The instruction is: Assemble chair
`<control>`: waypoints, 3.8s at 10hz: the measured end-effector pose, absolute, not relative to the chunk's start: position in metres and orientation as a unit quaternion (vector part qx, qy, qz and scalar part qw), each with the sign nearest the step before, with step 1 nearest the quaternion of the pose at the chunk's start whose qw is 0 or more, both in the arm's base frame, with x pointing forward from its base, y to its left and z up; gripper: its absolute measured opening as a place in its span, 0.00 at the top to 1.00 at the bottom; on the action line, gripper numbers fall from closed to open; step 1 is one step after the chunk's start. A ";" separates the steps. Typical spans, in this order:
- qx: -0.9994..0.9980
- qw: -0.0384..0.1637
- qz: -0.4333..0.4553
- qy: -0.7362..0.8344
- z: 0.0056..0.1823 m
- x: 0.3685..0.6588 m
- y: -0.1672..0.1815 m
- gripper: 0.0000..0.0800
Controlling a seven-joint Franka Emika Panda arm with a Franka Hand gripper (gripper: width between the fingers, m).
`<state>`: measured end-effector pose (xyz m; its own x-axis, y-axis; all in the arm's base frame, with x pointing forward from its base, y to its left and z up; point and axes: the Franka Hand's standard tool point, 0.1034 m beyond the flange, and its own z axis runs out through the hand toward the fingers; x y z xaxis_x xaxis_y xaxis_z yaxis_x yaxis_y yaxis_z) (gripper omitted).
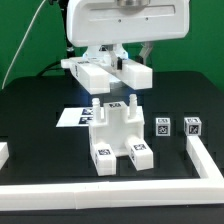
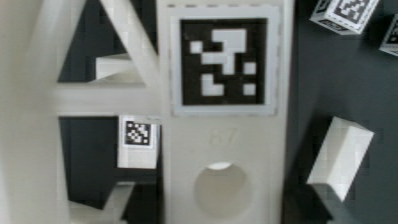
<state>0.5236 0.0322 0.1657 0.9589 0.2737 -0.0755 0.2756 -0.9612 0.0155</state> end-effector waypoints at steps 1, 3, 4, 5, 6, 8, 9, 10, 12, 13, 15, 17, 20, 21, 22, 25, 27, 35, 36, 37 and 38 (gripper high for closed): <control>0.990 0.013 -0.041 0.137 0.160 0.518 0.038 0.64; 0.990 0.014 -0.047 0.135 0.149 0.516 0.043 0.64; 0.990 0.015 -0.051 0.134 0.143 0.515 0.042 0.64; 0.989 0.016 -0.049 0.135 0.139 0.515 0.041 0.64; 0.989 0.016 -0.052 0.135 0.136 0.514 0.041 0.64; 0.989 0.017 -0.053 0.134 0.133 0.513 0.042 0.64; 0.990 0.018 -0.051 0.133 0.133 0.514 0.044 0.64; 0.990 0.018 -0.048 0.133 0.133 0.515 0.045 0.64; 0.990 0.020 -0.046 0.133 0.129 0.516 0.044 0.64; 0.990 0.020 -0.048 0.129 0.127 0.515 0.045 0.64; 0.991 0.022 -0.053 0.122 0.122 0.513 0.048 0.64; 0.991 0.022 -0.034 0.127 0.121 0.518 0.045 0.64; 0.991 0.023 -0.036 0.127 0.119 0.517 0.045 0.64; 0.991 0.023 -0.036 0.127 0.117 0.517 0.044 0.64; 0.991 0.025 -0.039 0.124 0.110 0.518 0.038 0.64; 0.991 0.028 -0.045 0.119 0.097 0.519 0.032 0.64; 0.992 0.026 -0.041 0.119 0.098 0.522 0.030 0.64; 0.992 0.026 -0.042 0.120 0.097 0.521 0.030 0.19; 0.992 0.026 -0.042 0.120 0.097 0.521 0.030 0.19; 0.992 0.026 -0.042 0.120 0.097 0.521 0.030 0.19; 0.992 0.026 -0.042 0.120 0.097 0.521 0.030 0.19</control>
Offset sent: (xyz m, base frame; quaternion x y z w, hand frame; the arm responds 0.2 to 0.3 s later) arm 0.0027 0.0032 -0.0185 0.0245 -0.0111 0.0201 0.9994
